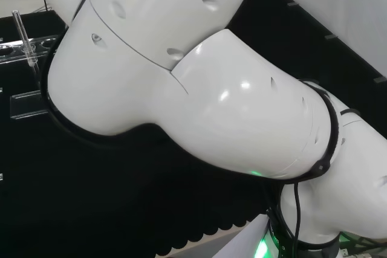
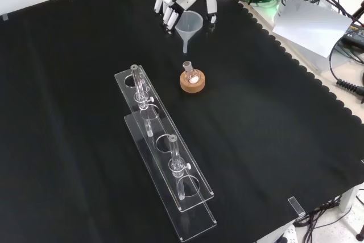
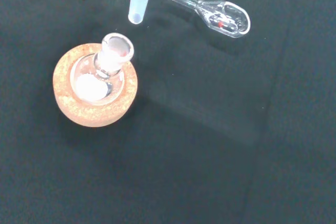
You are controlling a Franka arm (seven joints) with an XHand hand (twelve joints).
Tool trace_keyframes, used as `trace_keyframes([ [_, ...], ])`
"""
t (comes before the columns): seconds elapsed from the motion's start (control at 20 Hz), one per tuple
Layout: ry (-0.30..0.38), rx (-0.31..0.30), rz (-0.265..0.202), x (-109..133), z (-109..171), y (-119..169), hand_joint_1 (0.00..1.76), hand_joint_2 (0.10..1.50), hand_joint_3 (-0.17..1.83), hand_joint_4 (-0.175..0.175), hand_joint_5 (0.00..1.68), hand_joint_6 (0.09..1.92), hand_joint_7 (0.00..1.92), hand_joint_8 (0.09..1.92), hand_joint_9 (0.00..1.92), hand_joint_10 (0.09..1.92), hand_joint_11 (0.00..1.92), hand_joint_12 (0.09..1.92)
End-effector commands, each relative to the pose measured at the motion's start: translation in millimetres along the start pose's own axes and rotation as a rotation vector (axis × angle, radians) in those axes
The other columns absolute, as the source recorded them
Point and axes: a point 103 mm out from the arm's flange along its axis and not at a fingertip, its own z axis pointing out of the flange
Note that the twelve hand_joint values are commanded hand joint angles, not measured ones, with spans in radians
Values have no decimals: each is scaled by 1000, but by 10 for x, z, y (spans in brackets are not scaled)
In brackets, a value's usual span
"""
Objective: Put the funnel back on the funnel stand.
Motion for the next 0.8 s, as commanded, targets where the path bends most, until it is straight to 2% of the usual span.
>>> trace_keyframes([
  [0.05,6,-2,15,-99,-158,-45,765,715,545,8,829,825,786,638,1182,448,688,1205],
  [0.35,68,-41,19,-212,-428,26,761,715,548,8,828,832,781,641,1180,450,686,1210],
  [0.8,93,-122,16,-354,-931,276,759,718,553,4,826,841,779,647,1178,454,698,1211],
])
